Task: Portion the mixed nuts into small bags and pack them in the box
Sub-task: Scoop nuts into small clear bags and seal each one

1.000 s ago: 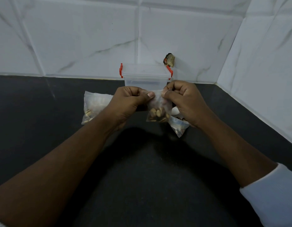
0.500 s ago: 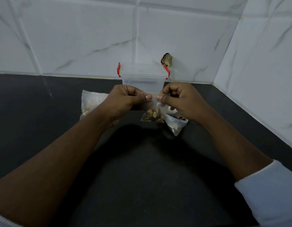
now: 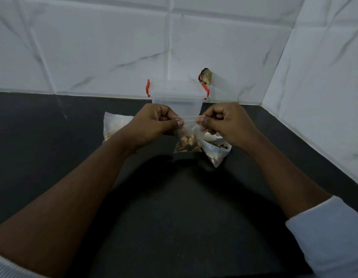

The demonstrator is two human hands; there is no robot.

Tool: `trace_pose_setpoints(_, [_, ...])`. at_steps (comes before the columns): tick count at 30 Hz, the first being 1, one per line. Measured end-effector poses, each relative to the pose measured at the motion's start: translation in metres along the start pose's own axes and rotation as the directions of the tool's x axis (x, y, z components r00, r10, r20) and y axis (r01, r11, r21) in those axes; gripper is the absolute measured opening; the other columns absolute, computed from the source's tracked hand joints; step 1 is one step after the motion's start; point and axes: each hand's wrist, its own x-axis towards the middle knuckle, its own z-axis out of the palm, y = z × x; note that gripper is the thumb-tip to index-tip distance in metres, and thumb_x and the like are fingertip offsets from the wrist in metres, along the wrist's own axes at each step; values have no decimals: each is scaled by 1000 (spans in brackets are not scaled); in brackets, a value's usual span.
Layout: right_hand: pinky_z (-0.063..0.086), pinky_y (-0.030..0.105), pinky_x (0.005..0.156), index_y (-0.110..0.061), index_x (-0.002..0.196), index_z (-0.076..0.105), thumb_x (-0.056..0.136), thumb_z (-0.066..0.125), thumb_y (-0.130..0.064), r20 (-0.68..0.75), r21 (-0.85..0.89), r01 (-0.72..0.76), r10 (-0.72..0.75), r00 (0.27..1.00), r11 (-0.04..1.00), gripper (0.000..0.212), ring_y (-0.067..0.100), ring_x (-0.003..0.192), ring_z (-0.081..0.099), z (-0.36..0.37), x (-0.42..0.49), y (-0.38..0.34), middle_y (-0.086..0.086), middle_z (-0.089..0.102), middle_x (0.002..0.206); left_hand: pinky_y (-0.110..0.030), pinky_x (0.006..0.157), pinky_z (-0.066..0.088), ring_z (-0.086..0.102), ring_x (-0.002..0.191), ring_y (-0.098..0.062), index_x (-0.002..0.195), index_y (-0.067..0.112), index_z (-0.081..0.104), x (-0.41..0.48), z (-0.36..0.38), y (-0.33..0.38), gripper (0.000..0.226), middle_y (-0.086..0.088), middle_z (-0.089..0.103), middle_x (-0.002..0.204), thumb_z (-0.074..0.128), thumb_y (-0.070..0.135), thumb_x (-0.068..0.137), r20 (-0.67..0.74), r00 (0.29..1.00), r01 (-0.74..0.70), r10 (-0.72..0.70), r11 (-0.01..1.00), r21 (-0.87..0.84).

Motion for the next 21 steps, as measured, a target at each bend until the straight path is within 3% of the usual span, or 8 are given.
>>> trace_pose_setpoints(4, [60,36,68,-11,108,77,102,63,-14,-16,92,24,-22,1000,996,16,26,70,73,6,1,-1,7,78,84,-35,85,62,77,90,-27,99,-7,69,-2,-20,12,11,-18,78,93,67,3,95,-20,1000,-3,4,998,70])
trace_pose_setpoints(8, [61,36,71,-18,127,71,104,59,-16,-28,-35,107,-108,994,994,26,15,73,73,10,-2,-4,0,77,92,-30,80,61,77,88,-24,105,-5,69,-11,-51,30,13,-15,78,93,66,5,96,23,1000,15,-21,977,213])
trace_pose_setpoints(12, [61,46,79,-21,127,70,103,60,-15,-16,-95,146,-148,989,985,27,15,76,74,9,-4,-7,-1,77,92,-38,85,62,74,88,-30,102,-5,68,-23,-85,42,15,-26,74,97,64,8,96,102,988,80,-114,954,290])
trace_pose_setpoints(14, [61,48,80,-21,125,71,102,59,-14,-20,-98,146,-149,989,984,27,15,77,74,8,-5,-8,-1,77,91,-35,82,63,73,85,-30,99,-8,67,-28,-97,43,16,-27,74,97,63,8,97,135,969,153,-205,936,318])
trace_pose_setpoints(18, [60,51,75,-22,119,74,101,59,-11,4,-140,151,-152,988,979,26,20,74,73,10,-6,-7,-4,77,92,-26,62,59,73,75,-28,91,-7,68,-30,-113,36,13,-26,75,91,60,3,97,-28,946,308,-323,867,391])
trace_pose_setpoints(21, [61,47,80,-21,117,76,100,61,-13,26,-162,161,-159,987,974,23,12,82,74,11,-8,-10,-9,77,94,-29,58,51,68,62,-21,88,-7,67,-28,-119,24,13,-21,75,82,62,4,92,-167,927,370,-336,745,555])
